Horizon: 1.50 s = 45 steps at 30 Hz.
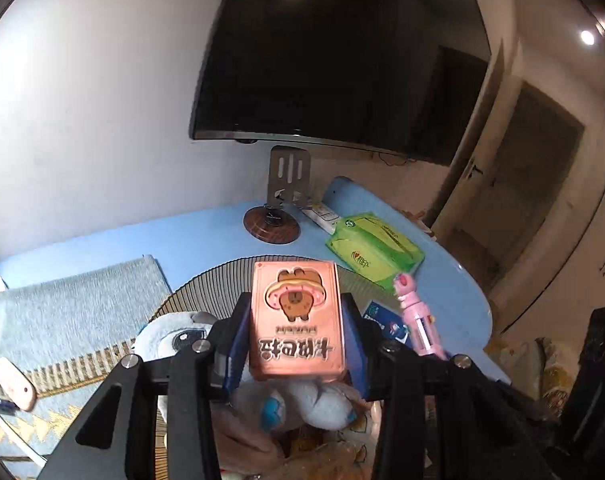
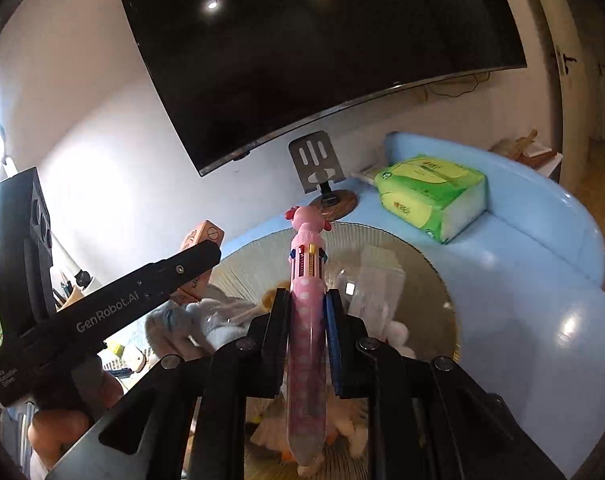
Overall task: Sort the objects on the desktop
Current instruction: 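Carry the pink pen with the right gripper into the bowl while the left gripper drops the box there, then grasp the clear plastic cup with the left gripper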
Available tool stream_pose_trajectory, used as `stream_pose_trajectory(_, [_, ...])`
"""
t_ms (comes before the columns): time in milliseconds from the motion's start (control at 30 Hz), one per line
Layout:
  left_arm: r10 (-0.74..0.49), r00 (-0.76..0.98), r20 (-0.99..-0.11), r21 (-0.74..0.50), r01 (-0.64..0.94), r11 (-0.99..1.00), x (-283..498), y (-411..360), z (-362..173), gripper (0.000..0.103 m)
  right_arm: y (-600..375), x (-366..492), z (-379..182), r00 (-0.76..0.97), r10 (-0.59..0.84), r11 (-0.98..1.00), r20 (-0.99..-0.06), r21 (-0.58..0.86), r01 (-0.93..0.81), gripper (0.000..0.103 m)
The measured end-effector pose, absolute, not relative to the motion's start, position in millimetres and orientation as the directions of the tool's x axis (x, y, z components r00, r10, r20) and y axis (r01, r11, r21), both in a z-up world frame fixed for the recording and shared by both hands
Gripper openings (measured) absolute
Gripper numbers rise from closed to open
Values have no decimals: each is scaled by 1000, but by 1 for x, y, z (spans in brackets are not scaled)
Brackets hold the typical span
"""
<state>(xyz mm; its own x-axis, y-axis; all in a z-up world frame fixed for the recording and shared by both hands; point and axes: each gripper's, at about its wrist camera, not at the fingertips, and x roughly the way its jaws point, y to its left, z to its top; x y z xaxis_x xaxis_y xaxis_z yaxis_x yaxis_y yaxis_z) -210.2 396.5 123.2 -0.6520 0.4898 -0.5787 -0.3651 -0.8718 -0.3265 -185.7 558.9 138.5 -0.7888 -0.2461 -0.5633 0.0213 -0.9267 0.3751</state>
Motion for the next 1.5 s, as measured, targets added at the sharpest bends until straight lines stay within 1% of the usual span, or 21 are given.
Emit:
stream_pose_trajectory(33, [507, -634, -584, -357, -361, -862, -211, 392, 122, 59, 560, -187, 137, -778, -258, -919, -573, 393, 15, 22])
stream_pose_trajectory(67, [535, -620, -574, -391, -367, -844, -211, 386, 122, 61, 563, -185, 136, -773, -270, -908, -573, 418, 7, 30])
stream_pose_trajectory(133, [556, -629, -544, -416, -373, -829, -204, 371, 126, 61, 566, -174, 138, -785, -277, -901, -554, 433, 13, 32])
stream_pose_trajectory(233, [529, -672, -518, -393, -362, -845, -185, 346, 137, 61, 556, -150, 147, -814, -222, -924, -536, 382, 1, 32])
stream_pose_trajectory(300, [521, -695, -496, -413, -339, -845, -169, 322, 143, 65, 544, -134, 152, -820, -261, -918, -510, 394, 47, 35])
stream_pose_trajectory(400, [489, -730, -477, -425, -296, -856, -146, 287, 146, 67, 511, -110, 163, -815, -321, -915, -482, 380, 135, 46])
stream_pose_trajectory(467, [446, -752, -486, -396, -266, -879, -130, 265, 147, 67, 484, -96, 170, -800, -380, -904, -464, 369, 216, 56])
stream_pose_trajectory(533, [400, -777, -487, -374, -228, -899, -117, 239, 146, 67, 449, -85, 172, -768, -433, -893, -471, 339, 296, 56])
stream_pose_trajectory(700, [272, -822, -499, -360, -89, -929, -90, 159, 139, 67, 358, -70, 159, -665, -524, -848, -532, 252, 466, 56])
stream_pose_trajectory(833, [97, -835, -542, -296, 81, -952, -75, 79, 130, 67, 316, -67, 142, -652, -525, -835, -547, 184, 518, 56])
stream_pose_trajectory(900, [28, -810, -586, -269, 162, -949, -78, 39, 116, 67, 307, -70, 129, -673, -507, -844, -539, 150, 515, 61])
stream_pose_trajectory(933, [21, -785, -619, -262, 182, -948, -83, 22, 105, 67, 302, -74, 120, -676, -497, -847, -543, 136, 514, 64])
stream_pose_trajectory(1033, [50, -684, -728, -248, 195, -949, -110, -10, 64, 67, 293, -89, 95, -634, -482, -850, -605, 145, 507, 64])
stream_pose_trajectory(1067, [66, -666, -743, -255, 191, -948, -118, -14, 53, 67, 290, -92, 90, -613, -477, -848, -630, 147, 509, 64])
stream_pose_trajectory(1133, [76, -653, -753, -253, 180, -951, -129, -13, 38, 67, 287, -96, 86, -608, -462, -852, -646, 132, 507, 64])
stream_pose_trajectory(1167, [63, -654, -754, -228, 170, -959, -133, -10, 37, 67, 287, -96, 85, -611, -456, -855, -647, 129, 502, 64])
stream_pose_trajectory(1267, [-27, -664, -748, -128, 184, -975, -152, 0, 34, 67, 282, -98, 78, -581, -460, -846, -672, 132, 517, 64])
stream_pose_trajectory(1400, [-29, -650, -760, -156, 225, -962, -177, -12, 26, 66, 272, -92, 76, -581, -441, -838, -684, 83, 539, 64])
stream_pose_trajectory(1433, [-27, -645, -764, -159, 229, -960, -181, -12, 22, 64, 270, -91, 76, -584, -439, -835, -683, 71, 545, 64])
stream_pose_trajectory(1467, [-49, -646, -762, -137, 234, -963, -181, -10, 23, 45, 269, -90, 76, -586, -437, -834, -682, 63, 549, 65])
stream_pose_trajectory(1500, [-33, -645, -763, -137, 211, -968, -181, -7, 23, 28, 268, -89, 76, -587, -436, -833, -682, 58, 550, 65])
